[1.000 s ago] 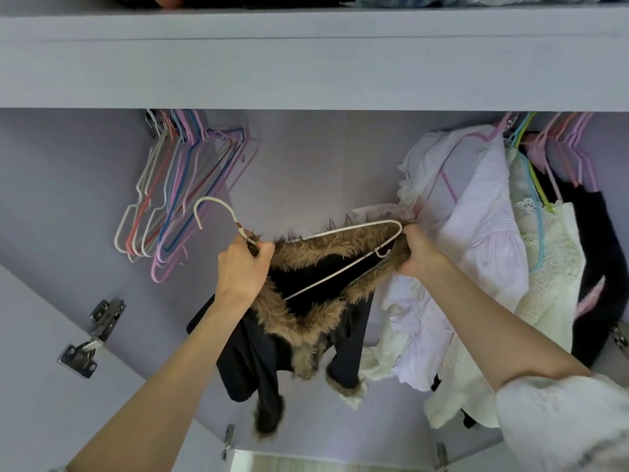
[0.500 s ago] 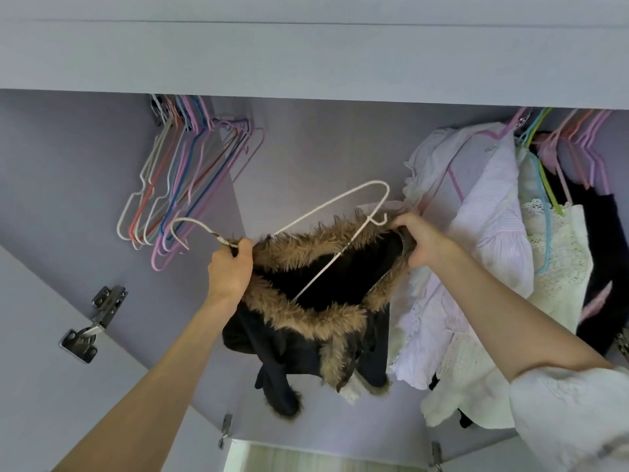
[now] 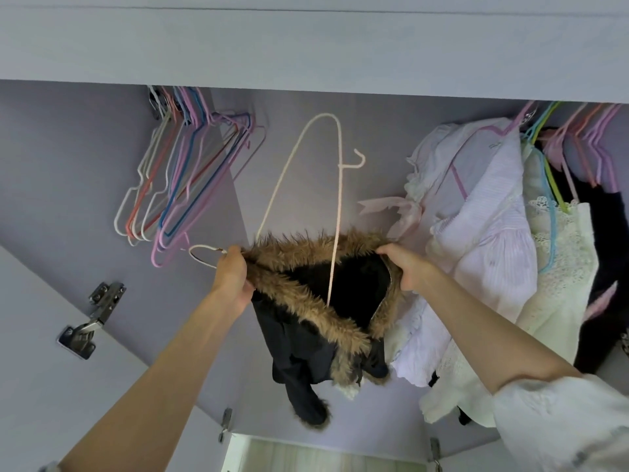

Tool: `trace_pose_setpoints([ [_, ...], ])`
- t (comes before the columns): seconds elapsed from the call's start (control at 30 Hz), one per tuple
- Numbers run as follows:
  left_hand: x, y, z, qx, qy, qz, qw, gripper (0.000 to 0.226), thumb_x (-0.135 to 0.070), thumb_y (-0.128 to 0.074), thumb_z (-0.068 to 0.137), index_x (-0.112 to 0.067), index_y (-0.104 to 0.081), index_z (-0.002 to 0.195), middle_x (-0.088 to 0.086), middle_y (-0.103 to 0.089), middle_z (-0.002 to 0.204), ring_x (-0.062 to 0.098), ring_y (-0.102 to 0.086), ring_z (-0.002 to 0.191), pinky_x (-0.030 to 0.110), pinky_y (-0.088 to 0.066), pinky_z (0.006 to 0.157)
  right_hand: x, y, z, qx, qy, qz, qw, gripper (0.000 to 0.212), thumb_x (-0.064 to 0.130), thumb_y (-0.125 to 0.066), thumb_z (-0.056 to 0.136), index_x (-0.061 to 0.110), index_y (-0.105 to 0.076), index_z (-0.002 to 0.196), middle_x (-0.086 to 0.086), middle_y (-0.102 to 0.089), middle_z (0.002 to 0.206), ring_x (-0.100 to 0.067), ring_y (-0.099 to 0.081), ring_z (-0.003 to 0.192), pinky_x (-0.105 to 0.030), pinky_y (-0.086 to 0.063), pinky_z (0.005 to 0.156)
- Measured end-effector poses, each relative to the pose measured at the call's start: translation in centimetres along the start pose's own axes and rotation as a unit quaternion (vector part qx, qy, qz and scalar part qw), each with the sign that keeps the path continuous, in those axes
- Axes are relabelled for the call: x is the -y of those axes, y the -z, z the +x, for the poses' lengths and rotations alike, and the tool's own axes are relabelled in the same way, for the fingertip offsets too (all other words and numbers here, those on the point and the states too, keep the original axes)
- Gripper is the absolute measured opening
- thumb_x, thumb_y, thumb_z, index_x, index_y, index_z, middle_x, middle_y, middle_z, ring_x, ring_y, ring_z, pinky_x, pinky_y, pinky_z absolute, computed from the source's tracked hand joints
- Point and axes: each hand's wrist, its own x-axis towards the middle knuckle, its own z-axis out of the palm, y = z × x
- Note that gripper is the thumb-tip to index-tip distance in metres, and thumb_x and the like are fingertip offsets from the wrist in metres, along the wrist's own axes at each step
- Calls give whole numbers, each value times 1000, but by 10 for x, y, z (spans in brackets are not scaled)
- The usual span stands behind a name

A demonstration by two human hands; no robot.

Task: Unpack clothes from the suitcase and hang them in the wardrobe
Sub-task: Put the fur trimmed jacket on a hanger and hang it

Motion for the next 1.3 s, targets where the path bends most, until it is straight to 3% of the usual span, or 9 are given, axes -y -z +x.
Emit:
trace_pose_setpoints([
  [0.13,-2,5,1,-16,-34,39,998,24,-20,-30,96,-11,-51,100,8,-48,93,23,-46,85,33,-38,72,8,-3,-13,-19,47,25,998,34,19,-55,92,6,-53,123,-10,-60,114,-25,-57,102,-35,-47,94],
  [0.27,0,7,-6,-62,-177,183,965,36,-17,-26,100,7,-41,124,27,-53,110,33,-53,100,45,-39,94,12,2,-10,-59,104,5,993,19,14,-64,83,9,-61,102,-10,-60,108,-25,-56,105,-35,-45,92],
  [0.37,0,5,-21,-56,-264,232,934,17,-16,-25,102,-4,-37,102,4,-40,70,15,-39,60,31,-38,63,21,5,-13,-56,97,28,993,11,9,-63,83,13,-58,74,-7,-58,83,-20,-57,80,-31,-46,73],
  [0.5,4,3,-22,-40,-300,280,911,12,-17,-25,102,-9,-34,98,3,-40,64,16,-38,53,16,-34,42,29,6,-20,-11,41,99,994,27,10,-52,87,11,-49,61,-6,-53,56,-14,-54,38,-18,-43,42],
  [0.7,15,9,-18,-70,-299,293,905,15,-18,-26,102,-7,-35,96,3,-44,65,16,-42,54,19,-32,44,24,0,-39,76,23,114,990,40,12,-41,87,12,-57,50,-6,-57,48,-22,-54,53,-28,-45,59],
  [0.9,24,9,-13,-84,-253,303,915,13,-19,-25,102,-9,-33,100,1,-43,68,17,-44,58,30,-31,56,21,-16,-34,-17,105,109,988,30,18,-48,83,18,-43,53,6,-44,37,-15,-43,46,-25,-33,50],
  [1.07,23,17,0,-63,-203,319,924,26,-20,-26,102,-3,-41,115,12,-50,89,24,-47,75,34,-33,71,31,-15,-47,63,190,-48,979,14,27,-62,84,14,-59,89,-1,-59,74,-15,-57,70,-25,-41,60],
  [1.17,26,17,4,-8,-180,345,921,23,-22,-27,102,-5,-43,106,9,-49,89,24,-47,82,33,-33,74,38,-14,-62,229,168,-91,954,23,42,-57,87,23,-62,98,4,-66,82,-10,-61,74,-22,-49,68],
  [1.3,32,10,4,26,-191,363,912,24,-23,-28,102,-3,-42,102,3,-44,75,25,-45,79,32,-32,70,37,-29,-84,294,158,-416,846,50,57,-50,85,21,-63,116,9,-61,119,-7,-53,106,-22,-36,95],
])
